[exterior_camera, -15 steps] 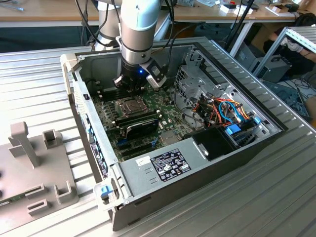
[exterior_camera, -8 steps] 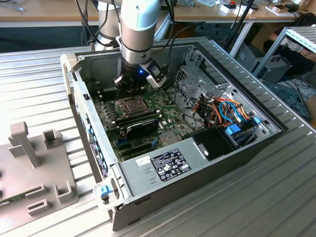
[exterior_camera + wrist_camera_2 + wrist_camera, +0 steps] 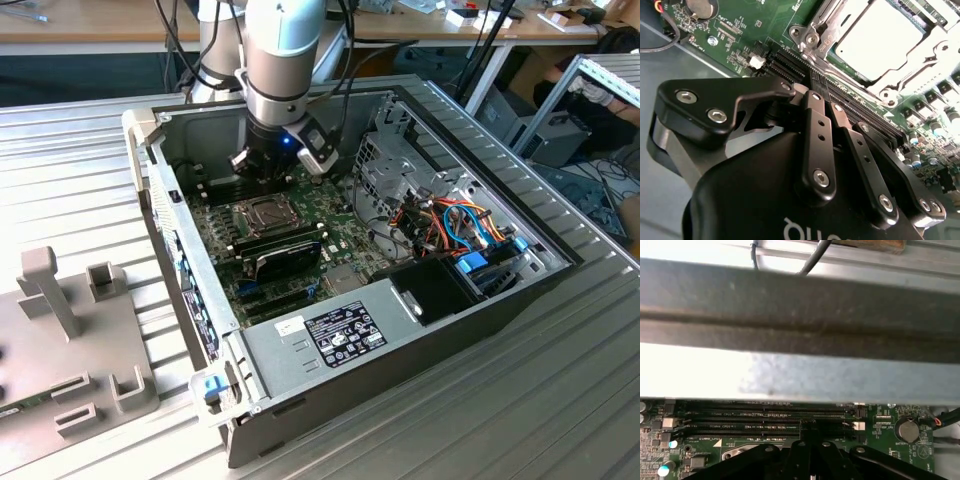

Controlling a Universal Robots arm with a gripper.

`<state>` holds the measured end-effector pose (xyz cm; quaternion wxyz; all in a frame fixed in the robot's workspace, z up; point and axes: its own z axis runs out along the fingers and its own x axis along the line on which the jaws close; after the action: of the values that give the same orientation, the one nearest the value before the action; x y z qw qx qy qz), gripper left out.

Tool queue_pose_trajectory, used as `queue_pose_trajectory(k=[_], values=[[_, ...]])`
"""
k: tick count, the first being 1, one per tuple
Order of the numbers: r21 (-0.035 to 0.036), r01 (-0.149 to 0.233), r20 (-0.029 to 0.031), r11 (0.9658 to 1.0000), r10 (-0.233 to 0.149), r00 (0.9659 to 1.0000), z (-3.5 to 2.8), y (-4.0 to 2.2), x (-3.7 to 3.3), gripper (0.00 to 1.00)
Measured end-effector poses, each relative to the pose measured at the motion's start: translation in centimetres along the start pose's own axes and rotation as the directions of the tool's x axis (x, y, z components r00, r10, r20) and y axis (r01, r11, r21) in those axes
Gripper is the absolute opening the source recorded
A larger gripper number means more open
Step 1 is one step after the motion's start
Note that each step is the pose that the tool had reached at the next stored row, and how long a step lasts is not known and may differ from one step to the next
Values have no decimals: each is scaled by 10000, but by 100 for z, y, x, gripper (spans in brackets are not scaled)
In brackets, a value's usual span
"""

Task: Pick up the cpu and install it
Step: 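Install the first cpu locking lever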

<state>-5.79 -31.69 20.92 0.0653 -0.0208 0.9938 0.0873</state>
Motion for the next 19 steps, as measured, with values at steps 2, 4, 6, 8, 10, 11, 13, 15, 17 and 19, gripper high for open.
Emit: queue_pose_trajectory(k=[2,4,6,8,10,11,13,15,17,19], values=[[1,0,0,10000,0,10000,-43,7,-6,11],[0,0,0,10000,0,10000,-107,19,-14,11],[0,1,-1,10000,-1,10000,-178,31,-24,11],[0,0,0,10000,0,10000,-198,35,-27,11],[-2,0,2,10000,0,10000,-200,35,-28,11],[0,1,0,10000,-1,10000,-202,35,-28,11],[48,5,-26,10000,-5,10000,-203,35,-31,11],[287,-26,-270,9996,33,9996,-200,35,-39,11],[522,-61,-515,9986,88,9986,-201,34,-41,11],[790,-78,-727,9968,136,9973,-200,35,-42,11]])
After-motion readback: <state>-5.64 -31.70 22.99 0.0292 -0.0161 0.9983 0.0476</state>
